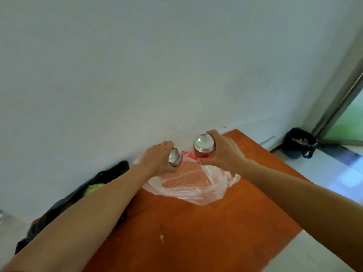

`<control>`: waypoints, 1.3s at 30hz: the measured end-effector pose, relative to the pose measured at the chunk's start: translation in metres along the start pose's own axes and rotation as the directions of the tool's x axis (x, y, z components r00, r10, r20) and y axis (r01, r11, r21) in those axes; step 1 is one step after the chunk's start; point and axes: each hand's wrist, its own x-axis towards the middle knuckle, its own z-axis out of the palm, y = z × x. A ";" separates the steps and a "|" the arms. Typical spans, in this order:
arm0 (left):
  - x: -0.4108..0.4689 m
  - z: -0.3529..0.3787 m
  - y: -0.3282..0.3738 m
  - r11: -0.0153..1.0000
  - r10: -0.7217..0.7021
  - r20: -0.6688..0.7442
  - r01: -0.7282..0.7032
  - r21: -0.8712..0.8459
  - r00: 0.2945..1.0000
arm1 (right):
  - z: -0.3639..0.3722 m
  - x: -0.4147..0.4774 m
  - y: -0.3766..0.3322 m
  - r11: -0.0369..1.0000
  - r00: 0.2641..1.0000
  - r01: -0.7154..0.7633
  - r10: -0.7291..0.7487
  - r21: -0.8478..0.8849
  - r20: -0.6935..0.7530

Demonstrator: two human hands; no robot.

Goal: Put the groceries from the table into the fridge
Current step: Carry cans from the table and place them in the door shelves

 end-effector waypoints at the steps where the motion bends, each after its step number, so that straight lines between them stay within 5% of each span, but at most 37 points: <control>1: 0.001 -0.004 0.013 1.000 0.027 -0.022 -0.027 0.001 0.999 | -0.014 -0.009 0.004 1.000 1.000 -0.023 0.023 0.006 -0.020; 10: 0.015 -0.020 0.197 0.963 0.270 -0.065 -0.270 0.009 0.961 | -0.160 -0.154 0.089 0.965 0.940 -0.262 0.253 -0.010 -0.229; 18: 0.013 0.023 0.436 0.840 0.518 -0.110 -0.529 -0.122 0.848 | -0.303 -0.345 0.191 0.853 0.781 -0.520 0.458 -0.037 -0.425; 28: 0.025 0.080 0.711 0.563 0.795 -0.132 -0.802 -0.199 0.591 | -0.432 -0.542 0.294 0.642 0.509 -0.765 0.565 -0.040 -0.649; 39: 0.077 0.124 0.997 0.208 0.962 -0.120 -0.943 -0.261 0.246 | -0.562 -0.663 0.408 0.345 0.223 -0.939 0.633 0.012 -0.741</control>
